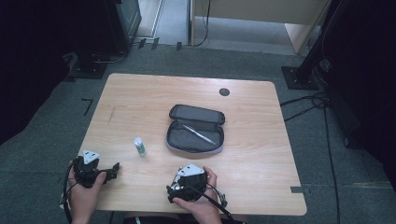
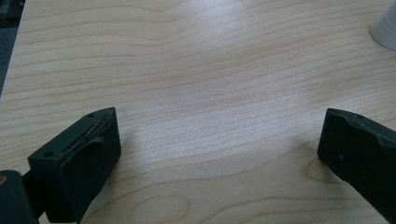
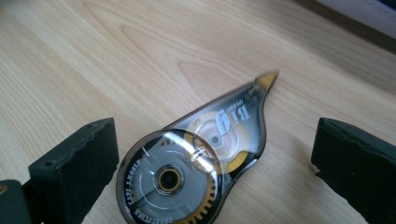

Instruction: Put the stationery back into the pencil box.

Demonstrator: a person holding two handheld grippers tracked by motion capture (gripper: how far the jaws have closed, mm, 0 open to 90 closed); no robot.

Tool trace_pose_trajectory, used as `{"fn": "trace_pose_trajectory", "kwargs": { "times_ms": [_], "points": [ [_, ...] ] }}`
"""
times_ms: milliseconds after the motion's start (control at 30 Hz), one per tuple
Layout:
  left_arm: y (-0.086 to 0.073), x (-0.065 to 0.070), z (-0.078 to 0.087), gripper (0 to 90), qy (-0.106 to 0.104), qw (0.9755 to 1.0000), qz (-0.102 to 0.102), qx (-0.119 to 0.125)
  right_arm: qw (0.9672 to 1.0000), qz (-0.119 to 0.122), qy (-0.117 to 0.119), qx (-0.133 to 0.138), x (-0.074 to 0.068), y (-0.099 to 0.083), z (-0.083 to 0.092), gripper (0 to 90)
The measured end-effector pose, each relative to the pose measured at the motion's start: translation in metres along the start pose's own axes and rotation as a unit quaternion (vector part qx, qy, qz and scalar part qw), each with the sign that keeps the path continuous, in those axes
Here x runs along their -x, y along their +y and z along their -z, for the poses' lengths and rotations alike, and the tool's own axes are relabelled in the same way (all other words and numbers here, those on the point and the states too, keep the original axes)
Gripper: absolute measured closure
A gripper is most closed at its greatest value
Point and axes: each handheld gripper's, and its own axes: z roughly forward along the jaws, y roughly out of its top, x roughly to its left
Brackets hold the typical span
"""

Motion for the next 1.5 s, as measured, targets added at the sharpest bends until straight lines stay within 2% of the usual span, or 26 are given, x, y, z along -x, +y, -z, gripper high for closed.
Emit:
{"fn": "trace_pose_trajectory", "kwargs": {
  "times_ms": [133,400,467,600,700,733,833,967,1033,1100,1267,1400,1500],
  "points": [
    [0.0,0.0,0.0,0.0,0.0,1.0,0.001,0.001,0.9996,0.021,-0.016,-0.007,-0.004,-0.004,0.0,2.5],
    [0.0,0.0,0.0,0.0,0.0,1.0,0.001,0.001,0.9986,0.051,0.005,0.014,0.005,-0.011,0.007,27.9],
    [0.0,0.0,0.0,0.0,0.0,1.0,0.0,0.0,0.9978,0.062,0.004,0.022,0.007,-0.013,0.008,33.4],
    [0.0,0.0,0.0,0.0,0.0,1.0,0.001,0.001,0.9973,0.065,0.008,0.034,0.008,-0.016,0.008,35.1],
    [0.0,0.0,0.0,0.0,0.0,1.0,0.001,0.001,0.9978,0.049,0.017,0.041,0.009,-0.015,0.007,34.3],
    [0.0,0.0,0.0,0.0,0.0,1.0,0.0,0.0,0.9979,0.048,0.014,0.041,0.008,-0.015,0.007,32.9],
    [0.0,0.0,0.0,0.0,0.0,1.0,0.001,0.001,0.9973,0.064,-0.005,0.037,0.003,-0.015,0.005,30.6],
    [0.0,0.0,0.0,0.0,0.0,1.0,0.001,0.001,0.9979,0.051,-0.015,0.036,0.003,-0.017,0.007,31.4],
    [0.0,0.0,0.0,0.0,0.0,1.0,0.0,0.0,0.9977,0.048,-0.019,0.044,0.004,-0.019,0.008,33.0],
    [0.0,0.0,0.0,0.0,0.0,1.0,0.0,0.0,0.9972,0.051,-0.016,0.052,0.004,-0.021,0.009,40.4],
    [0.0,0.0,0.0,0.0,0.0,1.0,0.0,0.0,0.9968,0.049,-0.013,0.062,0.004,-0.024,0.009,41.3],
    [0.0,0.0,0.0,0.0,0.0,1.0,0.001,0.001,0.9969,0.052,-0.009,0.058,0.005,-0.023,0.01,41.7],
    [0.0,0.0,0.0,0.0,0.0,1.0,0.001,0.001,0.9976,0.043,0.003,0.053,0.008,-0.021,0.011,41.8]
  ]
}}
